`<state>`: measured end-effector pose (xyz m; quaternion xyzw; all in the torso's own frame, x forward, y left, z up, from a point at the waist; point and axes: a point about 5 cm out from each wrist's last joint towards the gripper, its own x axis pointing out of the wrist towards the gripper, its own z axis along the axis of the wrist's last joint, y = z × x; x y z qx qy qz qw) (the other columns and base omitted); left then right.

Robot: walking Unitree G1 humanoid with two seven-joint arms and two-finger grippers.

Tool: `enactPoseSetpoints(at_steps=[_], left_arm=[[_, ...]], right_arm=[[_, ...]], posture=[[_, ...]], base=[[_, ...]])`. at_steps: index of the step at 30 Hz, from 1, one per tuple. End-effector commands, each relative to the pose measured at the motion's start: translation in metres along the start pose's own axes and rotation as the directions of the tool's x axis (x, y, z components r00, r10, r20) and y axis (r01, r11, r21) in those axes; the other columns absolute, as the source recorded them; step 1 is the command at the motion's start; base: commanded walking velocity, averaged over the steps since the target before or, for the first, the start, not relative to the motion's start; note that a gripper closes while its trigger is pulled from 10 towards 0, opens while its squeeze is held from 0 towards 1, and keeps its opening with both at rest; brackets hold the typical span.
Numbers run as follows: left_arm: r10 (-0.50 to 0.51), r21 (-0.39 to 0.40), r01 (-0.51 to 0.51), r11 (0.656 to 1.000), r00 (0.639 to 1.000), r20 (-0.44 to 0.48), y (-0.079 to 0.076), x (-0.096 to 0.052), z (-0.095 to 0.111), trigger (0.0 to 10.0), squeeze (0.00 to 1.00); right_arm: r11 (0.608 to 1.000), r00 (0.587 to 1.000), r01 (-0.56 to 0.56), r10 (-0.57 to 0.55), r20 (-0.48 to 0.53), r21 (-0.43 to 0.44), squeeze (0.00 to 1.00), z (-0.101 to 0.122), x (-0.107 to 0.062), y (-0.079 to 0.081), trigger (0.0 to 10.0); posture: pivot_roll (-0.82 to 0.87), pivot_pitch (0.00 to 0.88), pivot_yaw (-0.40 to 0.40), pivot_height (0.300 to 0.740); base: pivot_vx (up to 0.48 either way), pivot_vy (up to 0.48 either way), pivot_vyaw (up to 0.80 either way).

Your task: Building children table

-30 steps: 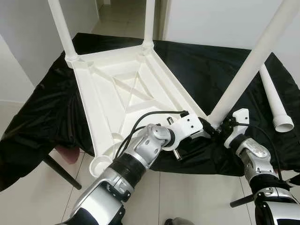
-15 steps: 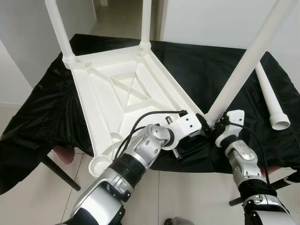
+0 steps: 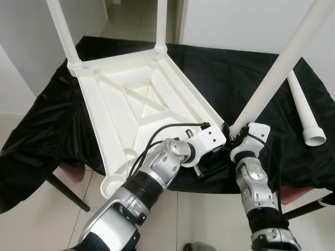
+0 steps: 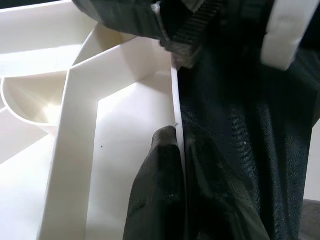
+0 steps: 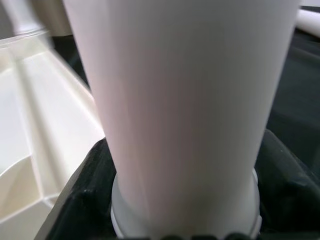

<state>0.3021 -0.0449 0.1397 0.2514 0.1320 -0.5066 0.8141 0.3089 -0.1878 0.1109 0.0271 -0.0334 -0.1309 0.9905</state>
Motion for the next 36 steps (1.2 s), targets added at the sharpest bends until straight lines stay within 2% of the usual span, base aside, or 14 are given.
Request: enactPoseSetpoints(at_steps=[1, 2, 4, 14, 15, 17, 18, 23, 29, 31, 32, 33, 34, 36], left_arm=[[0.065, 0.009, -0.065, 0.998, 0.997, 0.048, 0.001, 0.001, 0.017, 10.0, 0.0], [0.066, 0.009, -0.066, 0.998, 0.997, 0.049, 0.0, 0.001, 0.017, 10.0, 0.0], [0.067, 0.008, -0.068, 0.998, 0.996, 0.05, 0.0, 0.002, 0.018, 10.0, 0.0], [0.074, 0.006, -0.074, 0.997, 0.996, 0.05, 0.001, 0.001, 0.018, 10.0, 0.0], [0.075, 0.006, -0.075, 0.997, 0.996, 0.05, 0.001, 0.001, 0.018, 10.0, 0.0], [0.075, 0.006, -0.075, 0.997, 0.996, 0.05, 0.001, 0.001, 0.018, 10.0, 0.0], [0.075, 0.006, -0.076, 0.997, 0.996, 0.05, 0.001, 0.001, 0.018, 10.0, 0.0], [0.076, 0.005, -0.076, 0.997, 0.996, 0.052, 0.001, 0.001, 0.018, 10.0, 0.0], [0.077, 0.005, -0.078, 0.997, 0.996, 0.052, 0.001, 0.001, 0.018, 10.0, 0.0], [0.077, 0.005, -0.078, 0.997, 0.996, 0.052, 0.001, 0.001, 0.018, 10.0, 0.0], [0.078, 0.006, -0.078, 0.997, 0.996, 0.053, 0.001, 0.001, 0.018, 10.0, 0.0], [0.078, 0.006, -0.078, 0.997, 0.996, 0.053, 0.001, 0.001, 0.018, 10.0, 0.0], [0.079, 0.007, -0.079, 0.997, 0.995, 0.053, 0.002, 0.001, 0.018, 10.0, 0.0], [0.079, 0.007, -0.079, 0.997, 0.995, 0.053, 0.002, 0.001, 0.018, 10.0, 0.0]], right_arm=[[0.981, 0.978, 0.192, -0.194, -0.079, -0.035, 0.0, -0.015, -0.006, -0.038, 10.0], [0.967, 0.964, 0.255, -0.256, -0.073, -0.03, 0.0, -0.014, -0.009, -0.036, 10.0], [0.956, 0.954, 0.293, -0.294, -0.065, -0.025, 0.0, -0.01, -0.011, -0.035, 10.0], [0.954, 0.951, 0.296, -0.299, -0.075, -0.045, 0.0, -0.009, -0.013, -0.036, 10.0], [0.954, 0.951, 0.296, -0.299, -0.075, -0.046, 0.41, -0.009, -0.013, -0.036, 10.0], [0.954, 0.951, 0.296, -0.299, -0.075, -0.046, 0.41, -0.009, -0.013, -0.036, 10.0], [0.957, 0.954, 0.288, -0.29, -0.072, -0.034, 1.0, -0.007, -0.013, -0.035, 10.0], [0.962, 0.961, 0.272, -0.273, -0.044, -0.028, 1.0, -0.002, -0.013, -0.037, 10.0], [0.986, 0.986, 0.166, -0.165, -0.003, 0.031, 1.0, 0.006, -0.003, -0.045, 10.0], [0.986, 0.986, 0.166, -0.165, -0.003, 0.031, 1.0, 0.006, -0.003, -0.045, 10.0], [0.994, 0.994, 0.105, -0.106, 0.019, 0.011, 1.0, 0.01, 0.001, -0.046, 10.0], [0.994, 0.994, 0.105, -0.106, 0.019, 0.011, 1.0, 0.01, 0.001, -0.046, 10.0], [1.0, 0.999, 0.029, -0.029, 0.031, 0.006, 0.0, 0.012, 0.006, -0.051, 10.0], [1.0, 0.999, 0.029, -0.029, 0.031, 0.006, 0.0, 0.012, 0.006, -0.051, 10.0]], posture=[[-0.02, 0.036, 0.0, 0.74], [-0.02, 0.036, 0.0, 0.74], [-0.02, 0.036, -0.001, 0.74], [-0.02, 0.033, -0.004, 0.74], [-0.02, 0.033, -0.004, 0.74], [-0.02, 0.033, -0.004, 0.74], [-0.02, 0.033, -0.006, 0.74], [-0.02, 0.031, -0.007, 0.74], [-0.02, 0.029, -0.006, 0.74], [-0.02, 0.029, -0.006, 0.74], [-0.02, 0.028, -0.006, 0.74], [-0.02, 0.028, -0.006, 0.74], [-0.02, 0.026, -0.004, 0.74], [-0.02, 0.026, -0.004, 0.74]], base=[[0.0, 0.0, 0.0], [0.0, 0.0, 0.0], [0.0, 0.0, 0.0], [0.0, 0.0, 0.0], [0.0, 0.0, 0.0], [0.0, 0.0, 0.0], [0.0, 0.0, 0.0], [0.0, 0.0, 0.0], [0.0, 0.0, 0.0], [0.0, 0.0, 0.0], [0.0, 0.0, 0.0], [0.0, 0.0, 0.0], [0.0, 0.0, 0.0], [0.0, 0.0, 0.0]])
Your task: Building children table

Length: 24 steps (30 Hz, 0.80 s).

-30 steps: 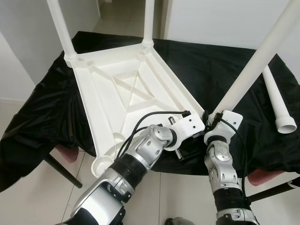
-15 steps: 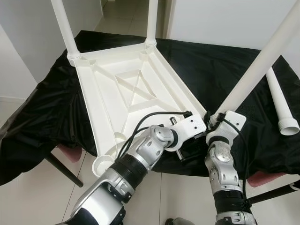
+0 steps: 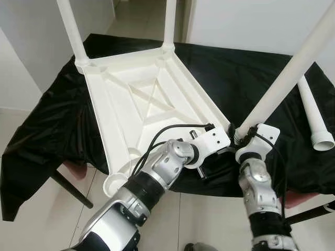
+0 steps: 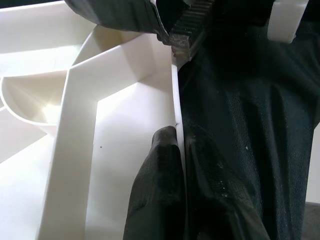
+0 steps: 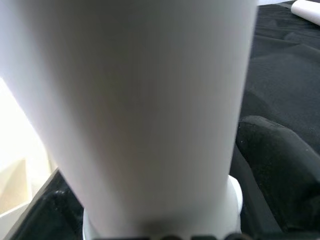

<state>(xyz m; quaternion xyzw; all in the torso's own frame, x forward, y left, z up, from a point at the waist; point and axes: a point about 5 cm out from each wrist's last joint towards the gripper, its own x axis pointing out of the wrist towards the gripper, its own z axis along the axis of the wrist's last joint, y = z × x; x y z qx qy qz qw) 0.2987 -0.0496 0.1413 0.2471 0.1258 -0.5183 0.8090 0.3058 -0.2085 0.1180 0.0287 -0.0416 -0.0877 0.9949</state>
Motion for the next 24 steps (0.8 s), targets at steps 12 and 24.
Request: enactPoseSetpoints(at_steps=[12, 24], left_arm=[[0.097, 0.011, -0.098, 0.995, 0.995, 0.038, 0.006, 0.0, 0.015, 10.0, 0.0], [0.08, 0.021, -0.081, 0.997, 0.996, 0.04, 0.002, 0.001, 0.017, 10.0, 0.0]], right_arm=[[0.927, 0.925, -0.376, 0.376, -0.05, 0.01, 0.0, 0.007, 0.006, -0.044, 10.0], [0.74, 0.739, -0.663, 0.625, -0.252, -0.113, 0.0, -0.02, -0.005, -0.042, 10.0]], posture=[[-0.01, 0.017, -0.004, 0.74], [-0.01, 0.004, 0.022, 0.74]], base=[[0.0, 0.0, 0.0], [0.0, 0.0, 0.0]])
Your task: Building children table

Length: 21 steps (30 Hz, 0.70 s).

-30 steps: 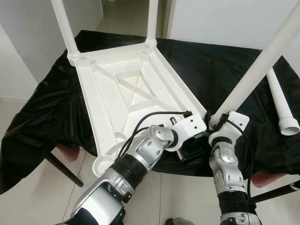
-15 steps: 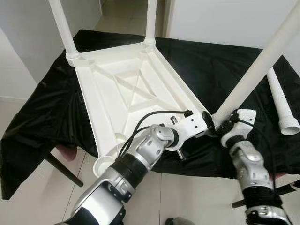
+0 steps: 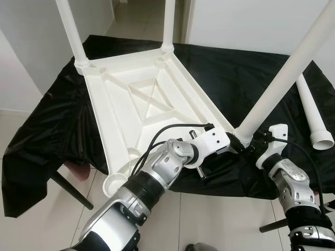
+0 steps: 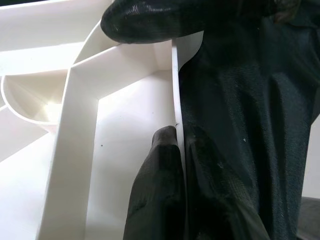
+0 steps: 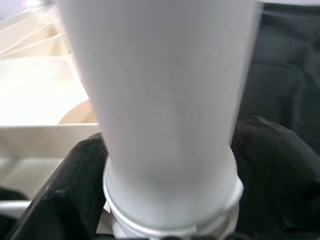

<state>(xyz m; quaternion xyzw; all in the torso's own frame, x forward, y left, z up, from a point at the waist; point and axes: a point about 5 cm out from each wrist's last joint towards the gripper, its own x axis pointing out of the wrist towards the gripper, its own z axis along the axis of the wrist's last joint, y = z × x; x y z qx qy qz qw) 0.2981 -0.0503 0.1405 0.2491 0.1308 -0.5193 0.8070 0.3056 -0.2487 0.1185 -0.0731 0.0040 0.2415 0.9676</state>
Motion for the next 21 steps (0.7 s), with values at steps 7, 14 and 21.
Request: enactPoseSetpoints(at_steps=[7, 14, 21], left_arm=[[0.078, 0.023, -0.079, 0.997, 0.996, 0.049, 0.0013, 0.0, 0.0165, 10.0, 0.0], [0.069, 0.023, -0.07, 0.997, 0.996, 0.049, -0.0016, 0.0008, 0.0168, 10.0, 0.0], [0.067, 0.023, -0.068, 0.997, 0.997, 0.048, -0.003, 0.0008, 0.0168, 10.0, 0.0]], right_arm=[[0.996, 0.991, -0.083, 0.084, -0.104, 0.012, 0.0, -0.0191, -0.0092, 0.0024, 10.0], [0.995, 0.989, -0.093, 0.095, -0.113, 0.026, 0.0, -0.0206, -0.01, -0.0026, 6.4], [0.991, 0.984, -0.104, 0.114, -0.137, 0.081, 0.0, -0.0279, -0.0118, -0.0019, 0.0]], posture=[[-0.01, 0.007, 0.025, 0.74], [-0.01, 0.01, 0.028, 0.74], [-0.01, 0.013, 0.029, 0.74]], base=[[0.0, 0.0, 0.0], [0.0, 0.0, 0.0], [0.0, 0.0, 0.0]])
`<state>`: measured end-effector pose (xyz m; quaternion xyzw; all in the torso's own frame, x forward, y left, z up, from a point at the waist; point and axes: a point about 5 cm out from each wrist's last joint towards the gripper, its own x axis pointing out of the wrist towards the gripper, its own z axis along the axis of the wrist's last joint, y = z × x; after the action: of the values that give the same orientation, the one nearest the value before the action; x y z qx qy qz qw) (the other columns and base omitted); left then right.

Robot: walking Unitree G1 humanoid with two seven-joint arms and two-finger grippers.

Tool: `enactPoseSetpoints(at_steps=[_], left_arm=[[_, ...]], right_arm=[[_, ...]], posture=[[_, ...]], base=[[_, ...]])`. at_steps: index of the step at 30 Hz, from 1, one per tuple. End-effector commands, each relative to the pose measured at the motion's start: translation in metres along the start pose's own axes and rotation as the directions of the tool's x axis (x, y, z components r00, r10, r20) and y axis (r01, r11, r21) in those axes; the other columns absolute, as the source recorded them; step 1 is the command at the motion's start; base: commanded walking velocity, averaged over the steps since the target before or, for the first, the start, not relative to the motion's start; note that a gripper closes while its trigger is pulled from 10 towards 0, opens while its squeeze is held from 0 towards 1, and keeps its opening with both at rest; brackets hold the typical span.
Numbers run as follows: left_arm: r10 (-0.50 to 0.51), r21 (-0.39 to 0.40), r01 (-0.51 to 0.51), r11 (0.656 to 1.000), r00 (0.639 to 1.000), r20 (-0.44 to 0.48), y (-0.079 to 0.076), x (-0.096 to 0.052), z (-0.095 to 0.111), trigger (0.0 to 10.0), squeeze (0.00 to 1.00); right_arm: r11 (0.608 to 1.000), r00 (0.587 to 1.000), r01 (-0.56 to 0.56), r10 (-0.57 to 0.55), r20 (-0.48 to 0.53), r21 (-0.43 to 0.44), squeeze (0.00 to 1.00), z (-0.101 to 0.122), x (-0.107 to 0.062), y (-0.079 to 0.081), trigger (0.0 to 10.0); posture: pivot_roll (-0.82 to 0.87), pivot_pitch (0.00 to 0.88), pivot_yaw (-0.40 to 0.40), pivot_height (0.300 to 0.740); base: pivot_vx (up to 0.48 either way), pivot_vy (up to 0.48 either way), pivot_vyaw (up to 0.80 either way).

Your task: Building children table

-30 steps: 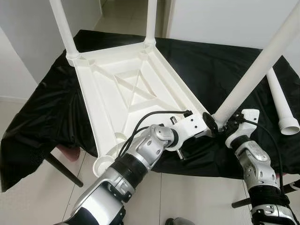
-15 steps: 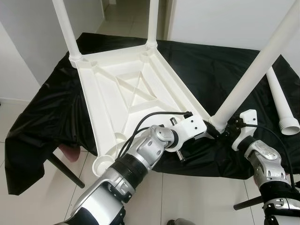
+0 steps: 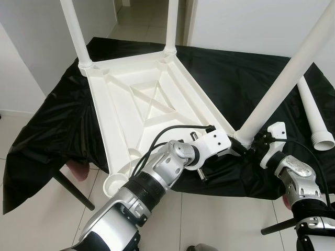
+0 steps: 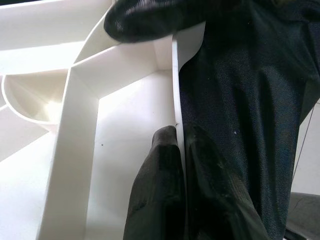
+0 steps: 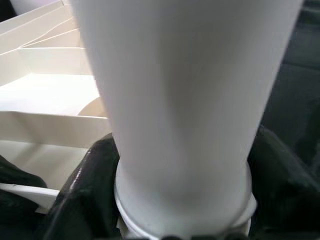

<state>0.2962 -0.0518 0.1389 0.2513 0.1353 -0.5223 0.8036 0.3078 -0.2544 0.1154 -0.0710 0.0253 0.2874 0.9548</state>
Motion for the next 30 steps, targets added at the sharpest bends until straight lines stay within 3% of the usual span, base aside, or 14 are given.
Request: enactPoseSetpoints(at_steps=[1, 8, 9, 12, 13, 22, 30], left_arm=[[0.077, 0.021, -0.078, 0.997, 0.995, 0.056, 0.0, 0.0, 0.017, 10.0, 0.0], [0.08, 0.02, -0.081, 0.997, 0.995, 0.055, 0.001, 0.0, 0.018, 10.0, 0.0], [0.083, 0.021, -0.084, 0.996, 0.995, 0.055, 0.002, -0.001, 0.018, 10.0, 0.0], [0.085, 0.02, -0.086, 0.996, 0.995, 0.055, 0.002, -0.001, 0.018, 10.0, 0.0], [0.087, 0.018, -0.089, 0.996, 0.995, 0.055, 0.003, -0.001, 0.018, 10.0, 0.0], [0.089, 0.01, -0.09, 0.996, 0.994, 0.057, 0.002, -0.001, 0.018, 10.0, 0.0], [0.086, 0.004, -0.086, 0.996, 0.995, 0.056, 0.001, 0.0, 0.018, 10.0, 0.0]], right_arm=[[0.998, 0.994, -0.008, 0.015, -0.105, 0.067, 0.0, -0.024, -0.01, 0.004, 0.0], [0.995, 0.993, 0.017, -0.005, -0.117, 0.101, 0.0, -0.027, -0.012, 0.004, 0.0], [0.996, 0.993, 0.038, -0.028, -0.116, 0.086, 0.0, -0.027, -0.012, 0.003, 8.4], [0.996, 0.992, 0.054, -0.045, -0.117, 0.072, 0.0, -0.026, -0.012, 0.003, 8.4], [0.994, 0.99, 0.086, -0.078, -0.115, 0.068, 0.0, -0.026, -0.011, 0.002, 10.0], [0.963, 0.963, 0.258, -0.25, -0.102, 0.078, 0.0, -0.024, -0.008, -0.001, 10.0], [0.919, 0.927, 0.376, -0.371, -0.06, 0.117, 0.0, -0.017, -0.004, 0.012, 10.0]], posture=[[-0.01, 0.013, 0.029, 0.74], [-0.02, 0.025, 0.021, 0.74], [-0.02, 0.027, 0.02, 0.74], [-0.02, 0.031, 0.017, 0.74], [-0.02, 0.032, 0.016, 0.74], [-0.02, 0.041, 0.013, 0.74], [-0.02, 0.049, 0.012, 0.74]], base=[[0.0, 0.0, 0.0], [0.0, 0.0, 0.0], [0.0, 0.0, 0.0], [0.0, 0.0, 0.0], [0.0, 0.0, 0.0], [0.0, 0.0, 0.0], [0.0, 0.0, 0.0]])
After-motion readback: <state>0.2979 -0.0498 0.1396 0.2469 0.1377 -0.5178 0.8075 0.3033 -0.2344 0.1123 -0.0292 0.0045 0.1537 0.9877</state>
